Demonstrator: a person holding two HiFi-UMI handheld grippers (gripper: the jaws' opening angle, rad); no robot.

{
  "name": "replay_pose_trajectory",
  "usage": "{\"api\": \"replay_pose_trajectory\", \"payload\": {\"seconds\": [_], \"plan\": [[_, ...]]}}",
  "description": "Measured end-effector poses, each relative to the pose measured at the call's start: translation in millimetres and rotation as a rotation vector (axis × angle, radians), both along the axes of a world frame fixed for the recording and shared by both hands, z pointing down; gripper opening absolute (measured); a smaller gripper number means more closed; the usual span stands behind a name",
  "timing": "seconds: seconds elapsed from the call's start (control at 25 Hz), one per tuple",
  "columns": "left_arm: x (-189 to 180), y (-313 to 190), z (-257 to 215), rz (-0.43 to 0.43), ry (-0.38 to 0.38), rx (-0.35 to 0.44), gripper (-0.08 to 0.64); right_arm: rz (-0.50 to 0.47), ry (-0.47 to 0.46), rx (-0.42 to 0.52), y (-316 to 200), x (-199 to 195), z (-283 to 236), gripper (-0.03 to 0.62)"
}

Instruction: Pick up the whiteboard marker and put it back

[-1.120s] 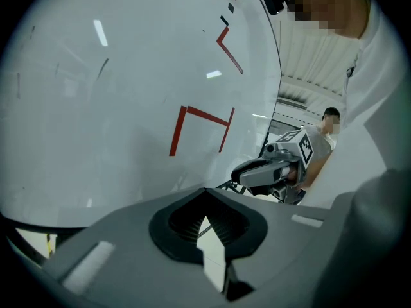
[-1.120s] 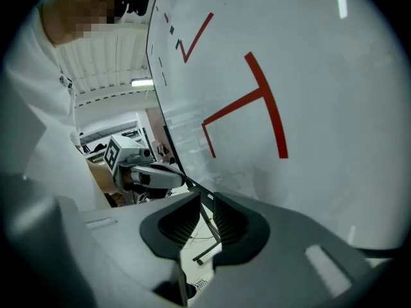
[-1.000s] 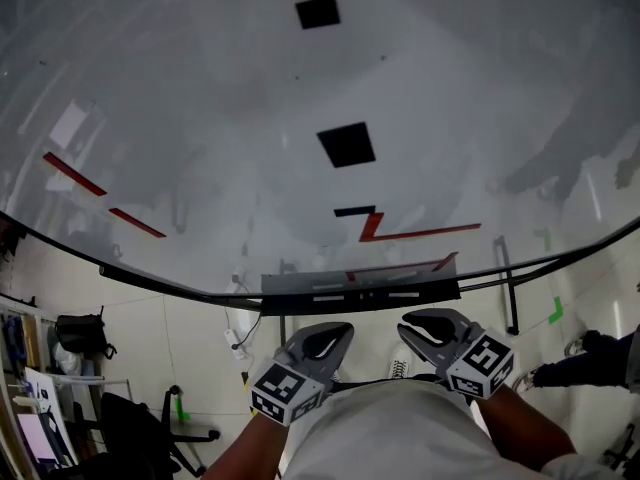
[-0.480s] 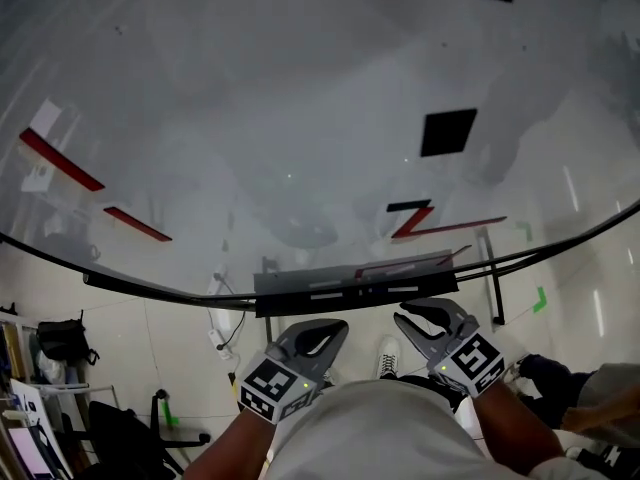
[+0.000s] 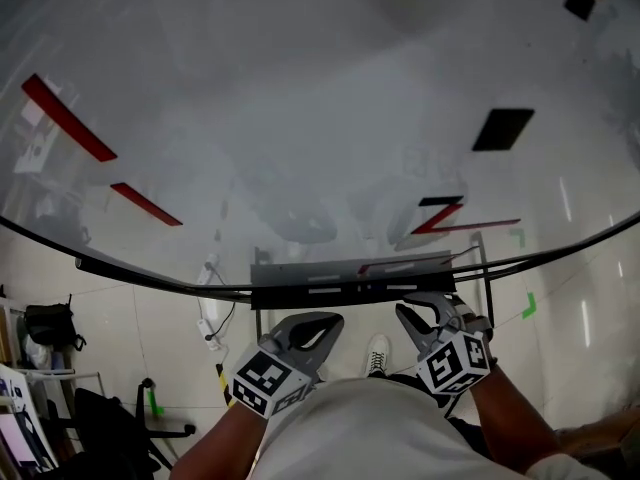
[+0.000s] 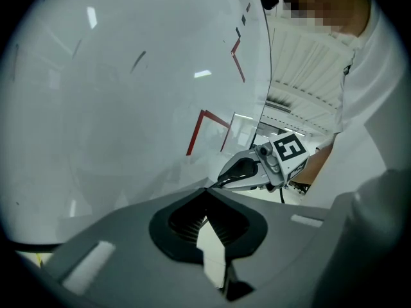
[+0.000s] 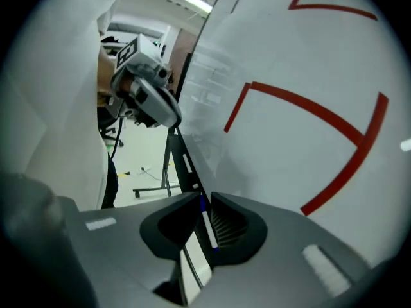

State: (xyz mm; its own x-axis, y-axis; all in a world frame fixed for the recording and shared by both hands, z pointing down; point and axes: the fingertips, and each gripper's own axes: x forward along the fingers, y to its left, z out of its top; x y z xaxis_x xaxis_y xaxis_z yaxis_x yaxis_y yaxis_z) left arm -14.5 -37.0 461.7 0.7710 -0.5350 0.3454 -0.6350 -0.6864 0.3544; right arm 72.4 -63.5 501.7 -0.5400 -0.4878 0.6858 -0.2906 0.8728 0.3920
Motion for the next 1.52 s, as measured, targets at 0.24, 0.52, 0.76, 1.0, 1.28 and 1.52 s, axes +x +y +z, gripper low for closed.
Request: {"api": "replay_pose_trajectory", "payload": {"seconds": [0.24, 0.52, 0.76, 1.0, 1.28, 1.52], "plan": [[-8.3, 1.2, 4.7, -0.029, 0.003, -0.016, 0.017, -0.12, 0.222, 0.089, 0.1, -1.3, 20.0, 0.046], [-13.1, 2.4, 3.1, -0.048, 0.016, -0.022, 0.017, -0.125, 0.291, 0.088, -7.5, 8.7, 38.3, 0.046], [-11.7, 2.3, 5.7, -0.046, 0.023, -0.035, 0.017, -0.088, 0.296, 0.034, -17.1, 13.2, 56.0, 0.046], [-7.9, 2.1, 5.9, -0.035, 0.024, -0.037, 0.017, -0.072, 0.307, 0.019, -24.4, 16.2, 63.5, 0.046], [-9.6, 2.4, 9.2, -0.04, 0.02, -0.045, 0.017, -0.088, 0.351, -0.009, -29.3, 15.5, 80.0, 0.046], [-11.3, 2.8, 12.2, -0.049, 0.015, -0.051, 0.017, -0.101, 0.388, -0.015, -31.8, 12.2, 90.0, 0.057]]}}
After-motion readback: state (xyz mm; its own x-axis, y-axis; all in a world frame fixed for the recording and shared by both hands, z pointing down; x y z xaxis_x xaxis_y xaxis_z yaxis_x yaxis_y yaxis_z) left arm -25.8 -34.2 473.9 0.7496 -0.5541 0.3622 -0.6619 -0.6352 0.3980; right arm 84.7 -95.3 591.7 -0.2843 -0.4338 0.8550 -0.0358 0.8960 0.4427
